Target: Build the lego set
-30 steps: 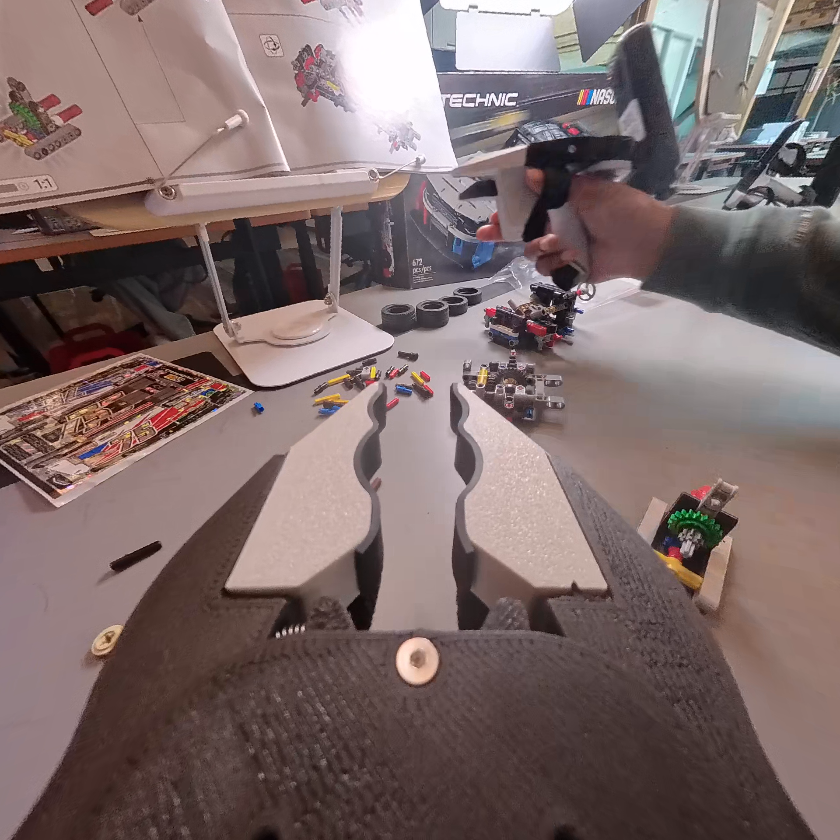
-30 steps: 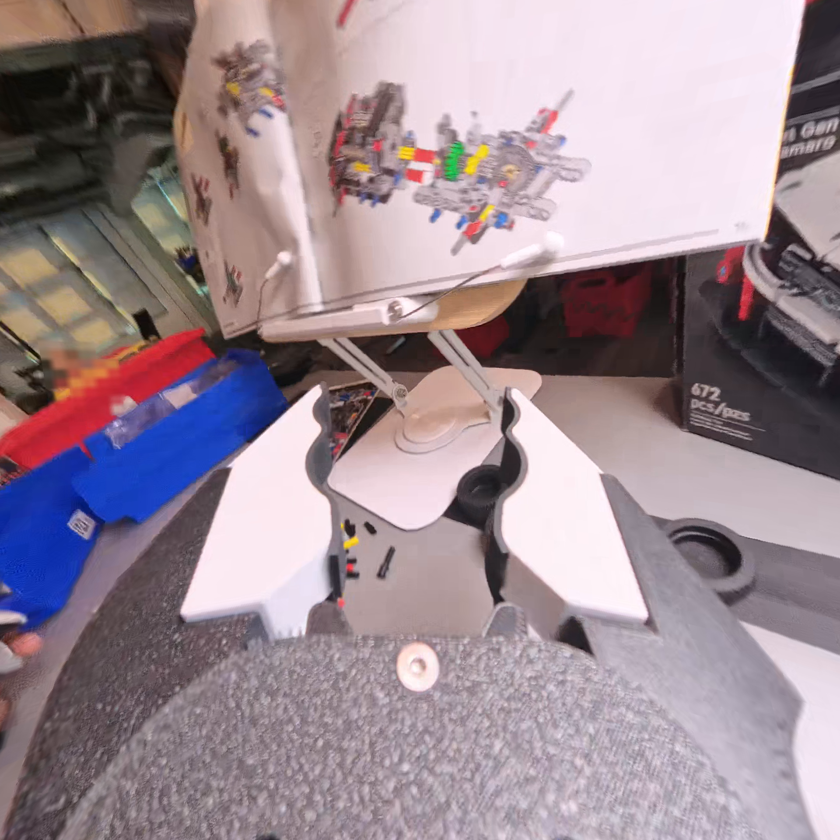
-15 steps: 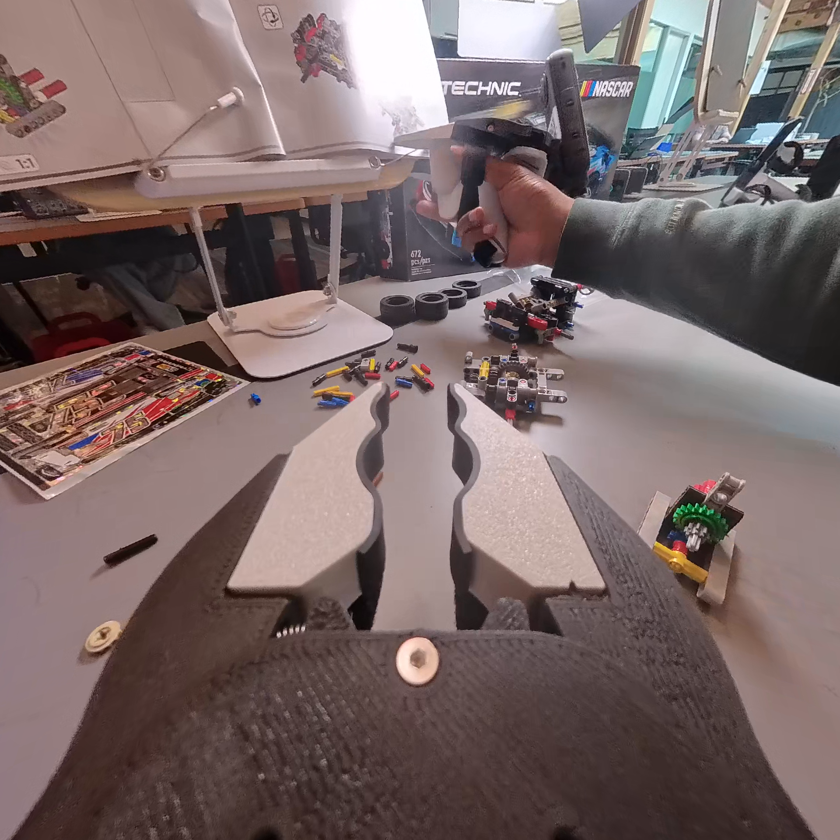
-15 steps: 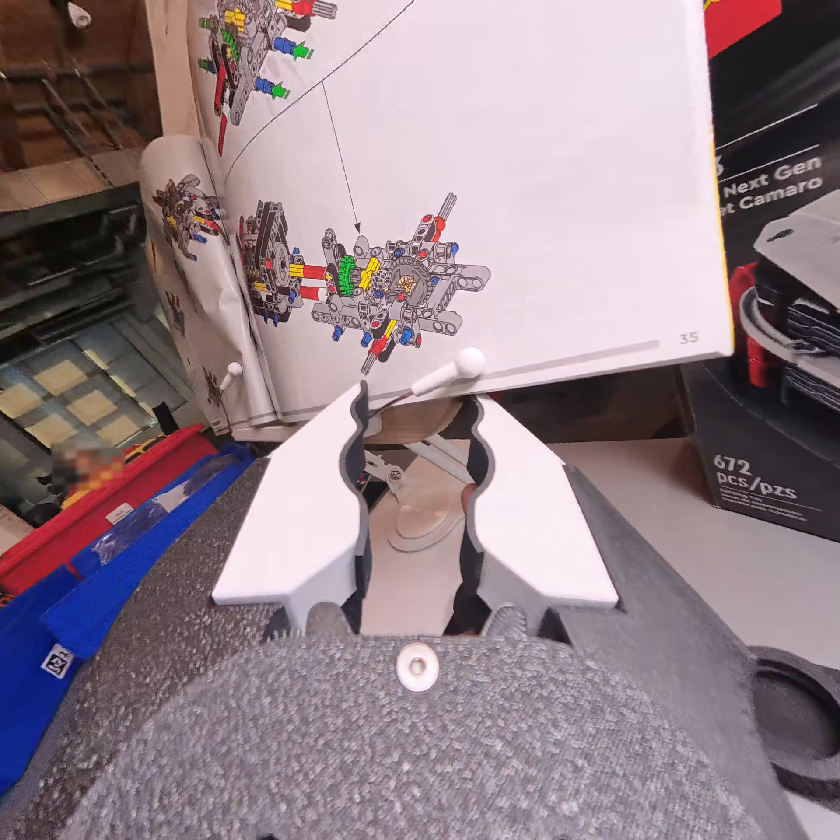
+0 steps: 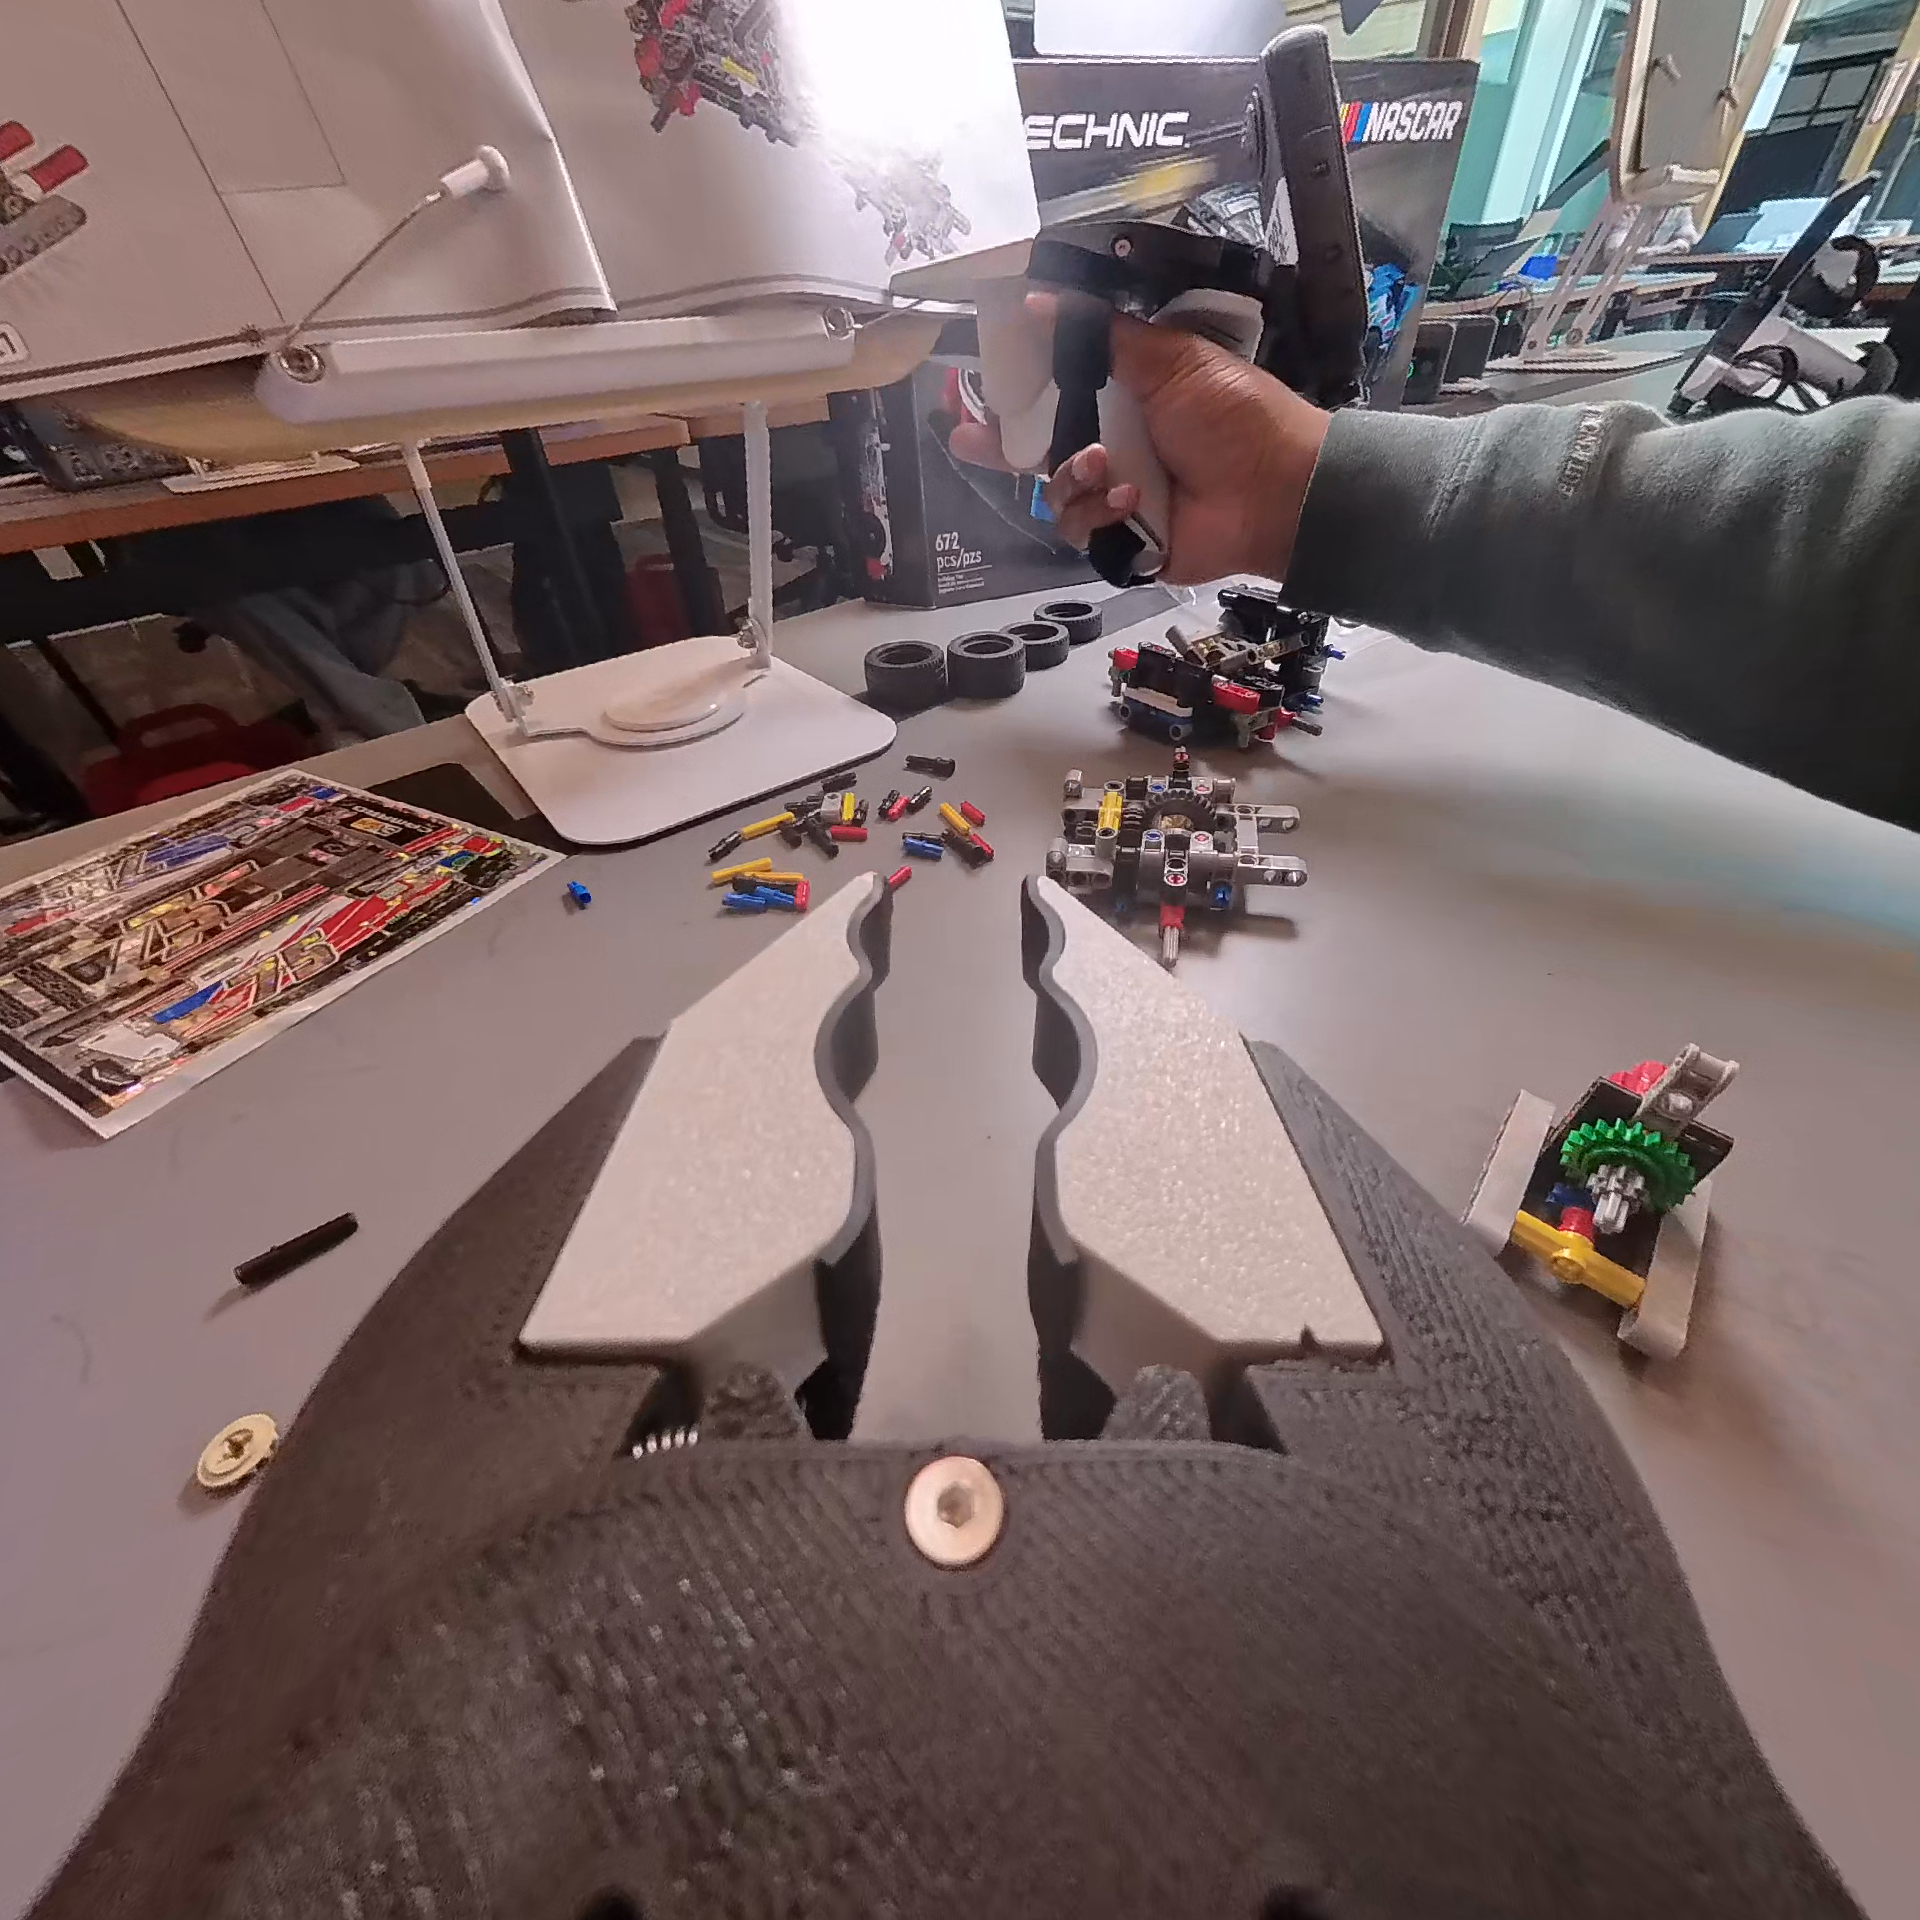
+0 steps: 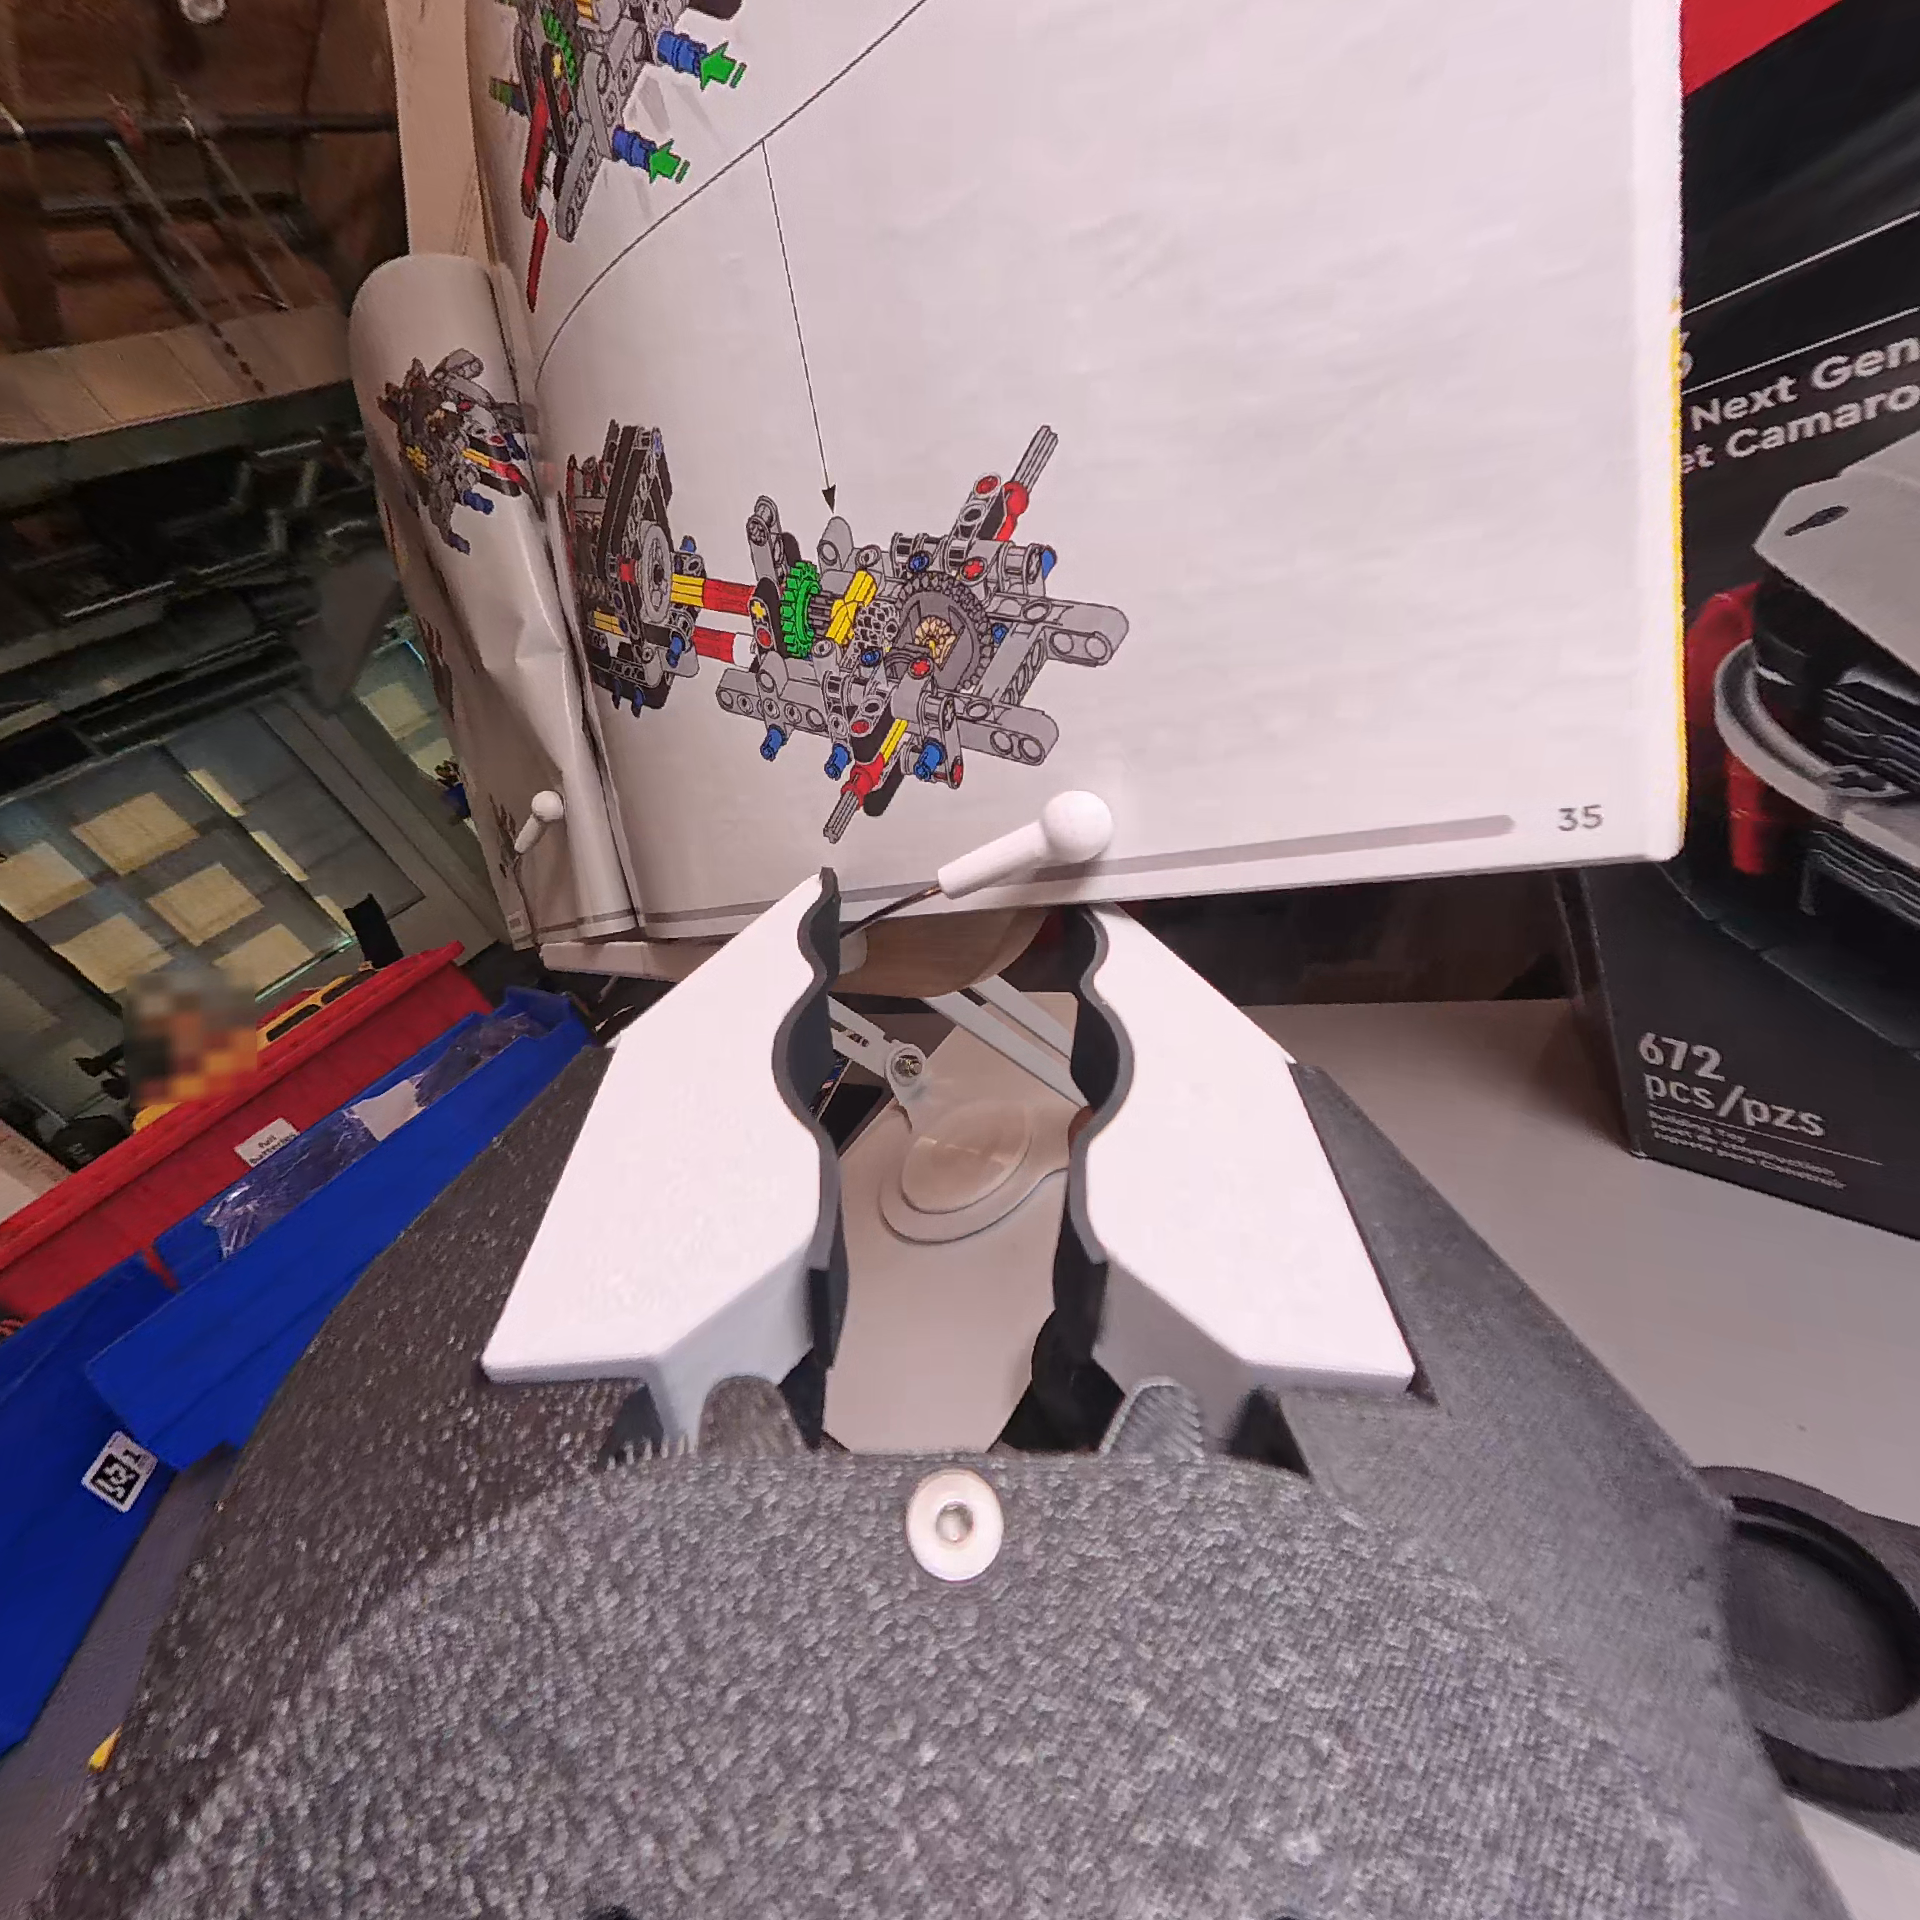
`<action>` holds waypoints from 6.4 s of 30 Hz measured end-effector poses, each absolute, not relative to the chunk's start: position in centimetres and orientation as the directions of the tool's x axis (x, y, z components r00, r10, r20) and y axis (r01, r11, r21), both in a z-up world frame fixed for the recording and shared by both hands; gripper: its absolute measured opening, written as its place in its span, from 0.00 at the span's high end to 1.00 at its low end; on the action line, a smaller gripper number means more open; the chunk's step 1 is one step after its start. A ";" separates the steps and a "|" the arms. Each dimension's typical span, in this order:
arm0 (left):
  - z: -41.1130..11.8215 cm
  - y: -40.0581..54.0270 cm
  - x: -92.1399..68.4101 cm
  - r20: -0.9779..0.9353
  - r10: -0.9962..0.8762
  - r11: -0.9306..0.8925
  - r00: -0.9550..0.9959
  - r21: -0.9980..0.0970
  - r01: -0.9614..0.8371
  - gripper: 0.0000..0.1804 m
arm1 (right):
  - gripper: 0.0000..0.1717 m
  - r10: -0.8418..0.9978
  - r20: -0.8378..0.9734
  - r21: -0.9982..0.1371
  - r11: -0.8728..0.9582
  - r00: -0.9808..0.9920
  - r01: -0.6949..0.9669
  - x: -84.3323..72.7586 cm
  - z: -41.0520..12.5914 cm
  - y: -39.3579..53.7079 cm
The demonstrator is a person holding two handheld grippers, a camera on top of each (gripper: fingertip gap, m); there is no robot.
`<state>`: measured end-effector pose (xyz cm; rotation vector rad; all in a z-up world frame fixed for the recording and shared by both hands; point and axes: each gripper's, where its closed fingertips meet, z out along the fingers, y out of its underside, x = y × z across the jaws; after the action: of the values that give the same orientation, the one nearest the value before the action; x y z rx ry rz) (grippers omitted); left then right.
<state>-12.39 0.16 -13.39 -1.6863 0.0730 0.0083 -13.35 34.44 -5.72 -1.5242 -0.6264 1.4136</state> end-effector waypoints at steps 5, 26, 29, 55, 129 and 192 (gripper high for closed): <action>-13.4 0.2 -12.3 -0.049 -0.047 -0.117 0.998 -0.992 -0.054 0.87 | 0.76 0.861 -0.463 -0.882 -0.425 0.210 -0.202 -13.5 -5.6 34.7; -12.9 0.2 -13.0 -0.065 -0.014 -0.111 0.998 -0.992 -0.067 0.86 | 0.69 0.845 -0.504 -0.864 -0.492 0.179 -0.109 -11.9 -6.0 34.3; -10.7 1.6 -14.4 -0.095 0.019 -0.087 0.995 -0.992 -0.093 0.86 | 0.68 0.876 -0.446 -0.895 -0.439 0.185 -0.083 -8.7 -5.8 31.2; 7.0 22.0 -29.6 -0.187 0.287 0.047 0.939 -0.977 -0.209 0.94 | 0.69 0.944 0.092 -0.995 0.098 0.317 -0.005 4.2 -7.6 11.9; 6.7 20.0 -26.6 -0.326 0.239 -0.026 0.915 -0.944 -0.330 0.94 | 0.76 0.794 0.040 -0.602 0.504 -0.607 0.620 10.4 -21.1 10.3; -21.9 -5.7 -1.6 -0.057 -0.714 -0.428 0.698 -0.753 -0.500 0.77 | 0.75 0.784 0.089 -0.608 0.531 -0.614 0.589 7.8 -22.0 1.6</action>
<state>-1.61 -5.67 -21.91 -2.1179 0.9244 -0.3472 7.83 1.60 -22.00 -1.1332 -2.4215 0.7669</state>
